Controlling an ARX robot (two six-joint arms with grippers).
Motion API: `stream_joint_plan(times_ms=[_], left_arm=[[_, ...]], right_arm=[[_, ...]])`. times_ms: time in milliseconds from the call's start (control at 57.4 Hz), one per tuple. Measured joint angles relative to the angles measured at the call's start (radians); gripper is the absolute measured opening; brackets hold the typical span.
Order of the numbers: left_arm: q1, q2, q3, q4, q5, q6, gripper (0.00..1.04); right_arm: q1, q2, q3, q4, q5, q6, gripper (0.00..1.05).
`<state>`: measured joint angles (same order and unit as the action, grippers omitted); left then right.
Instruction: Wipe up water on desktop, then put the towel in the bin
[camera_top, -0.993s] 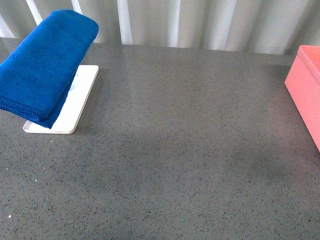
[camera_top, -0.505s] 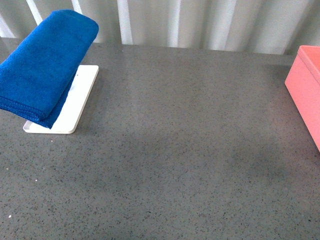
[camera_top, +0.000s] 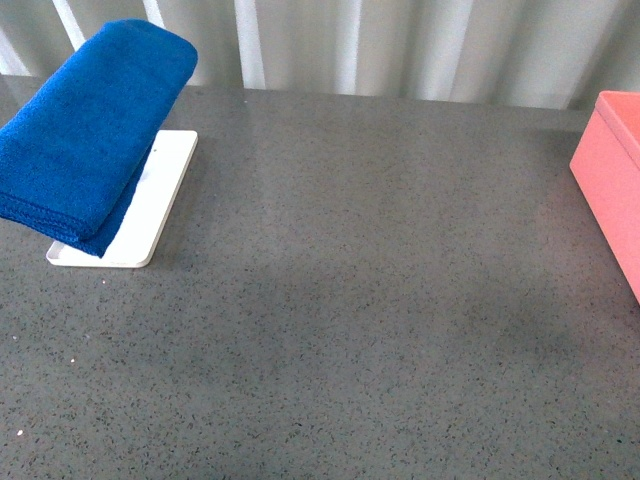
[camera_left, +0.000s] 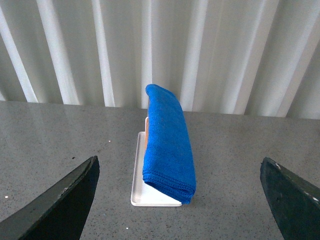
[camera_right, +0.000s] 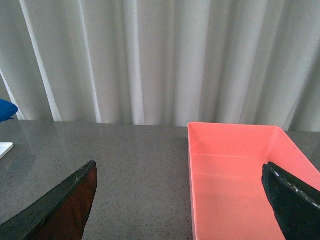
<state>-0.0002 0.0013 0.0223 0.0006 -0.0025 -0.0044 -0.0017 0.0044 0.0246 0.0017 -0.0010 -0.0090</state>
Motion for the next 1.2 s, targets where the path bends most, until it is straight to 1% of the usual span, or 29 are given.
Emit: stream_joint_plan(times_ms=[470, 505, 523, 540, 557, 575, 610, 645, 714, 749, 784, 819, 958, 1115, 1202], left_arm=[[-0.001, 0.002, 0.001, -0.002, -0.003, -0.005, 0.98], [-0.011, 0.030, 0.018, -0.056, -0.043, -0.055, 0.98], [-0.013, 0.061, 0.039, -0.116, -0.068, -0.085, 0.98], [-0.012, 0.105, 0.062, -0.163, -0.074, -0.145, 0.98], [-0.011, 0.130, 0.073, -0.180, -0.073, -0.157, 0.98], [-0.002, 0.185, 0.090, -0.193, -0.072, -0.218, 0.98], [0.013, 0.269, 0.108, -0.178, -0.063, -0.283, 0.98], [0.043, 0.401, 0.136, -0.104, -0.014, -0.344, 0.98], [0.088, 0.667, 0.249, 0.076, 0.077, -0.363, 0.98], [0.089, 0.797, 0.333, 0.136, 0.092, -0.332, 0.98], [0.087, 0.920, 0.423, 0.158, 0.114, -0.275, 0.98], [0.084, 0.993, 0.480, 0.159, 0.115, -0.248, 0.98], [0.061, 1.336, 0.773, 0.096, 0.099, -0.120, 0.98], [0.032, 1.578, 1.056, -0.053, 0.119, -0.039, 0.98], [0.013, 1.709, 1.229, -0.119, 0.109, 0.021, 0.98]], right_arm=[[0.000, 0.000, 0.000, 0.000, 0.000, 0.000, 0.98], [0.000, 0.000, 0.000, 0.000, 0.000, 0.000, 0.98], [0.000, 0.000, 0.000, 0.000, 0.000, 0.000, 0.98], [0.000, 0.000, 0.000, 0.000, 0.000, 0.000, 0.98], [0.000, 0.000, 0.000, 0.000, 0.000, 0.000, 0.98], [0.000, 0.000, 0.000, 0.000, 0.000, 0.000, 0.98], [0.000, 0.000, 0.000, 0.000, 0.000, 0.000, 0.98], [0.000, 0.000, 0.000, 0.000, 0.000, 0.000, 0.98], [0.000, 0.000, 0.000, 0.000, 0.000, 0.000, 0.98], [0.000, 0.000, 0.000, 0.000, 0.000, 0.000, 0.98], [0.000, 0.000, 0.000, 0.000, 0.000, 0.000, 0.98], [0.000, 0.000, 0.000, 0.000, 0.000, 0.000, 0.98], [0.000, 0.000, 0.000, 0.000, 0.000, 0.000, 0.98], [0.000, 0.000, 0.000, 0.000, 0.000, 0.000, 0.98], [0.000, 0.000, 0.000, 0.000, 0.000, 0.000, 0.98]])
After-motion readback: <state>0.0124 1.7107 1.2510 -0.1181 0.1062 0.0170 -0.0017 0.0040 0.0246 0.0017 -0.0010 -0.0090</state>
